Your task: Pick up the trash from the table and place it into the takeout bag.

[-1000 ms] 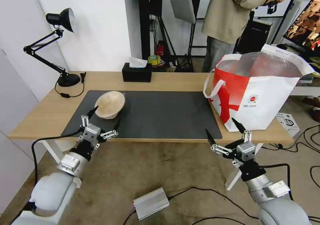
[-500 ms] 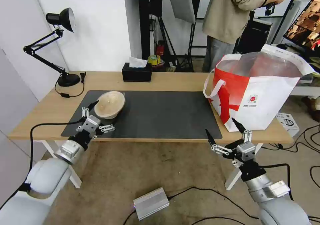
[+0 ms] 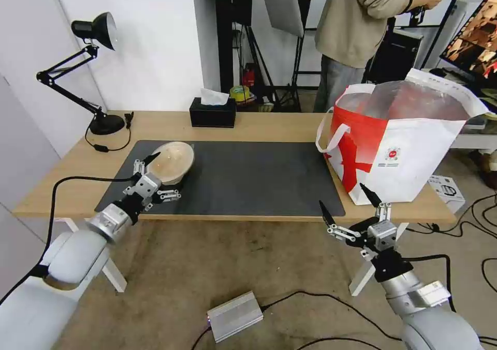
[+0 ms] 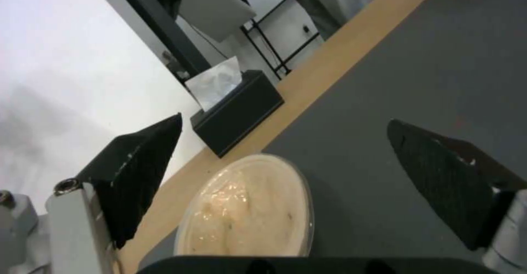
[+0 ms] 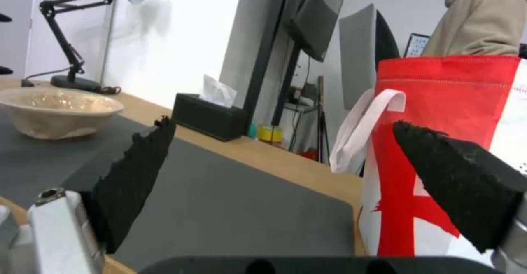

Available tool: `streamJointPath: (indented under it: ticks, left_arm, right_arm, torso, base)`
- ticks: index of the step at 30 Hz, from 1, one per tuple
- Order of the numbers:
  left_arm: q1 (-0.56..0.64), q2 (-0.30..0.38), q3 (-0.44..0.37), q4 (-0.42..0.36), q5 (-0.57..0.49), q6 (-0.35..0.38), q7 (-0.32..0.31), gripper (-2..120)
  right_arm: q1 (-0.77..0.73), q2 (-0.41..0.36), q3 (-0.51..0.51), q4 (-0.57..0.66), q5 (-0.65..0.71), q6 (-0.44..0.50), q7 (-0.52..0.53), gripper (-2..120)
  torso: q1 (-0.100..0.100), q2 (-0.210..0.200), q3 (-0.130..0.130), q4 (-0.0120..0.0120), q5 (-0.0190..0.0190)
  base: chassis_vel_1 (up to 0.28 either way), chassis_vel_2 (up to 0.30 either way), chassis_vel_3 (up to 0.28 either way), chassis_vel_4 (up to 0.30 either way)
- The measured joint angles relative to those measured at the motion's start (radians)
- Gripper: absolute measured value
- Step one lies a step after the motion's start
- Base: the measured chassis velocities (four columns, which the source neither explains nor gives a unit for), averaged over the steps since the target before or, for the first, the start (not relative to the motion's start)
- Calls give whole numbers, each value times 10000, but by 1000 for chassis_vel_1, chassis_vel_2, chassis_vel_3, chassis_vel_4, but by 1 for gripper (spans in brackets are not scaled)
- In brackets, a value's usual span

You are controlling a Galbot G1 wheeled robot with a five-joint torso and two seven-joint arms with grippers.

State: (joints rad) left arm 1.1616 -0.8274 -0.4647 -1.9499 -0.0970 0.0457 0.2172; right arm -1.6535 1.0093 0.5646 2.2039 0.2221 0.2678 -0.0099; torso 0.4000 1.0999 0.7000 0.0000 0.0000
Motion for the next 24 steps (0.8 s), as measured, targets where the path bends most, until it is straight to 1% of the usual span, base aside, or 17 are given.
streamJointPath:
  ticks: [6,18,24]
  left_arm:
    - [-177,-78,256,297,119,45,156,100]
    - [-246,-199,332,830,444,101,325,100]
    - [-480,-197,490,1041,574,273,412,100]
  right_arm:
    - [0,0,0,0,0,0,0,100]
    - [0,0,0,0,0,0,0,100]
    - [0,0,0,0,0,0,0,100]
  torso:
    - [0,0,0,0,1]
    - [0,0,-1,0,0]
    - [0,0,-1,0,1]
  base:
    - [0,0,0,0]
    - [0,0,0,0]
    - [0,0,0,0]
